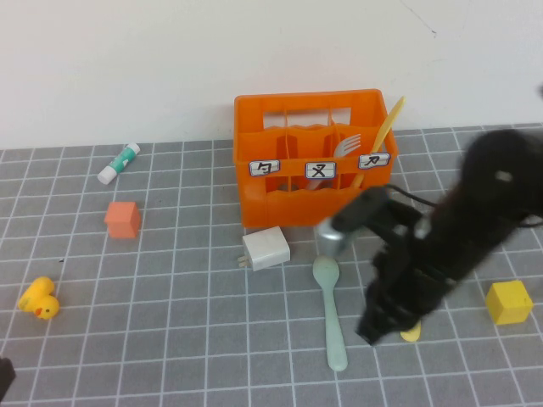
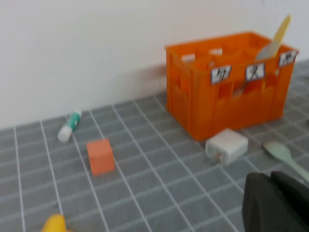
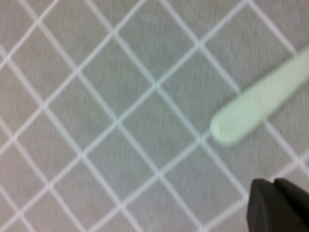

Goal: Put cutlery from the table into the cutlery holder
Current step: Pick up the spoon

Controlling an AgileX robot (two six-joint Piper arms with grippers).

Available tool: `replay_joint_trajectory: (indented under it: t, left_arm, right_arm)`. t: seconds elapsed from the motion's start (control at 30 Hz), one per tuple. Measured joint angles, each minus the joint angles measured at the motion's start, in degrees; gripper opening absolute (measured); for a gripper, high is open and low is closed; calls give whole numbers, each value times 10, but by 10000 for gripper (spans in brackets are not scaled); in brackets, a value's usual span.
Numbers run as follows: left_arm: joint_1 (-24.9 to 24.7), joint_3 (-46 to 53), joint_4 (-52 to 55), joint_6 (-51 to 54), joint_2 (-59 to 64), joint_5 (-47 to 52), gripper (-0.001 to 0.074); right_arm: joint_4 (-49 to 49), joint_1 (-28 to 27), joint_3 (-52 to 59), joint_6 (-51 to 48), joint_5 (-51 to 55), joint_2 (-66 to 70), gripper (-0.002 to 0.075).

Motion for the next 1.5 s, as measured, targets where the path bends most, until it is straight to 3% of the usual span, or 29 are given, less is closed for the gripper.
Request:
replay_joint_trajectory:
  t: [0.1, 0.33, 0.43, 0.7, 0.97, 1.17, 1.3, 1.5]
  left_arm:
    - [0, 4, 5, 0, -18, -13, 0]
    - [0, 4, 9, 1, -21, -19, 0]
    - [0, 4, 9, 1, -21, -23, 0]
    - [0, 4, 17, 1, -21, -29, 0]
    - [0, 4, 22, 1, -21, -30, 0]
    - [0, 4, 22, 1, -21, -30, 0]
    - [0, 4, 22, 1, -22, -30, 0]
    - [0, 4, 22, 0, -22, -30, -1]
  right_arm:
    - [-13, 8, -57, 26, 19, 49, 48]
    - [-64, 10, -160, 119, 31, 136, 279]
    - [-80, 10, -184, 157, 13, 162, 316]
    - [-103, 14, -196, 214, -9, 197, 328]
    - [-203, 60, -197, 309, -19, 210, 330]
    - [-219, 67, -202, 401, -20, 225, 330]
    - [-220, 67, -207, 406, -11, 228, 326]
    - [-215, 67, -210, 336, 5, 231, 195]
